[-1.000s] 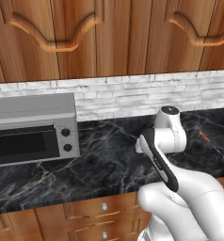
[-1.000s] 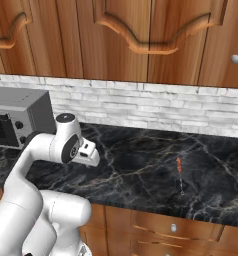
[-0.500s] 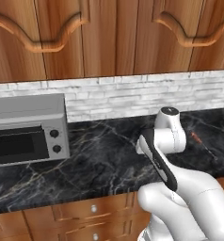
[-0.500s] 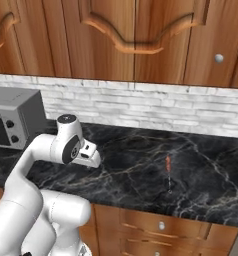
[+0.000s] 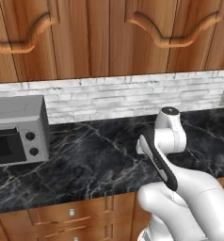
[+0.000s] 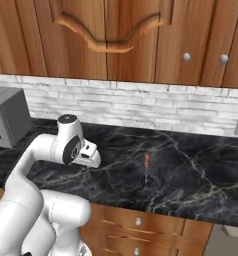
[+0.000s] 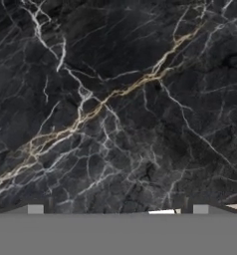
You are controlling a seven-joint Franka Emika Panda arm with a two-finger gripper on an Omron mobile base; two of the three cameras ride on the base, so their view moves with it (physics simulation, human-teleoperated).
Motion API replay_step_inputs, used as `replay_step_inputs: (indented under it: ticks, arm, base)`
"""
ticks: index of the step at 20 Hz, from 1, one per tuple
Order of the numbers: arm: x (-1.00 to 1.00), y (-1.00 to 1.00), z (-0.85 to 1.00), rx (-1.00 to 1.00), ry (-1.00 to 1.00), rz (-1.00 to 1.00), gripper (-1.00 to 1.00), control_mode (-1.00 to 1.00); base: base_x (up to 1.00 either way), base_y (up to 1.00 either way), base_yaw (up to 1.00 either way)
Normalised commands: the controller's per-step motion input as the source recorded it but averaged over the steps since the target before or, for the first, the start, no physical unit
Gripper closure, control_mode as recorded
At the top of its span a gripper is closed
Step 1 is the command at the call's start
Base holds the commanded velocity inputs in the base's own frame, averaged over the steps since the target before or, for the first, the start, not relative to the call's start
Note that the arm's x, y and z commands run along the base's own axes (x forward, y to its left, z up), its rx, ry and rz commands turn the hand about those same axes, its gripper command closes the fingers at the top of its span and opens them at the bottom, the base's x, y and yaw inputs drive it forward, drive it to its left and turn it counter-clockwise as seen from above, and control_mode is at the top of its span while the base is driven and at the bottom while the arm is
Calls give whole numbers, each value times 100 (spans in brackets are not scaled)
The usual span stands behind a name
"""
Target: Store the kebab skewer in the freezer for long-term storage. Close the freezer door after placing the cooked food.
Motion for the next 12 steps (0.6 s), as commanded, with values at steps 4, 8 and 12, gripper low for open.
replay_step_inputs:
  ticks: [4, 8, 12]
  arm:
    - [0, 0, 0, 0, 0, 0, -100, 100]
    - [0, 0, 0, 0, 0, 0, -100, 100]
    - [0, 0, 0, 0, 0, 0, -100, 100]
  base:
    - [0, -57, 0]
    - [0, -60, 0]
    - [0, -57, 0]
